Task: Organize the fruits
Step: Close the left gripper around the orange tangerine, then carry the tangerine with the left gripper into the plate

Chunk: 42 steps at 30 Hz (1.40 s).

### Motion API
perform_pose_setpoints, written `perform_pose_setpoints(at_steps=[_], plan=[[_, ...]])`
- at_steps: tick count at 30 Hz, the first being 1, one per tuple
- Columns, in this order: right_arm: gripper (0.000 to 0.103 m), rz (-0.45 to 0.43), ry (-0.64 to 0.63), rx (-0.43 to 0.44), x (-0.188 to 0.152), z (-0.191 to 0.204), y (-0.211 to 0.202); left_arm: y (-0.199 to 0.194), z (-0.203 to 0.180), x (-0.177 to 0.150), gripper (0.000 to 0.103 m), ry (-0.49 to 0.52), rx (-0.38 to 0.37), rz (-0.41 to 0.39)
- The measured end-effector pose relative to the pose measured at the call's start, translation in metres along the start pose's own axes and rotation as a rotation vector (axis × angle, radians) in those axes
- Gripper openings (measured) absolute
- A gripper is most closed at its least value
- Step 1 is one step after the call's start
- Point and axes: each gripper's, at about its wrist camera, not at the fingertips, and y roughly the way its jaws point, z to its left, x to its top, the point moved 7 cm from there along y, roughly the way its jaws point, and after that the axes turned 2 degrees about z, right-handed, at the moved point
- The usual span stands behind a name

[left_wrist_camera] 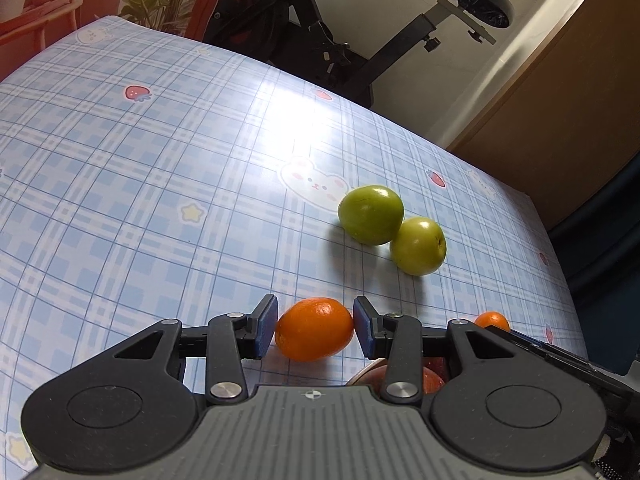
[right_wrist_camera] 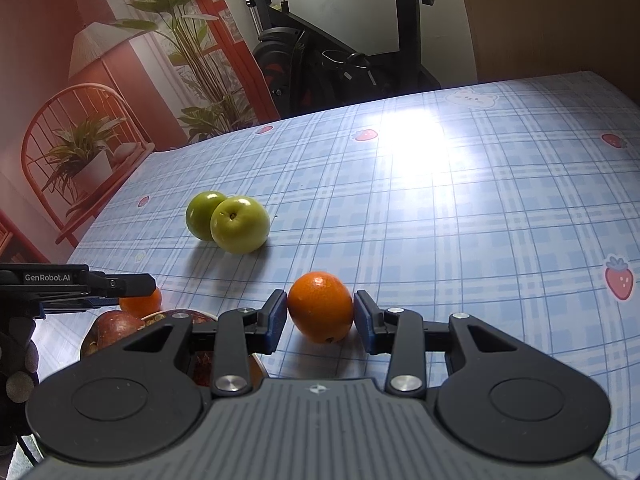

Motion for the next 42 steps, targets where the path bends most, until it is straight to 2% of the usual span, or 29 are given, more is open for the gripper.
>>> perform_pose_setpoints(at_steps=[23, 30, 42], plan=[[0.039, -0.015, 0.06, 0.035, -0.006, -0.005, -0.005, -0.003, 0.002, -0.013, 0.044, -0.012, -0.024, -0.01], [0.039, -0.048, 0.076, 0.039, -0.006, -0.005, -0.013, -0.017, 0.008, -0.008, 0.043, -0.03, -0.01, -0.053], [0.039, -0.096, 0.035, 0.045, -0.01, 0.015, -0.052, -0.066, -0.023, -0.017, 0.043, 0.094, -0.033, -0.14]])
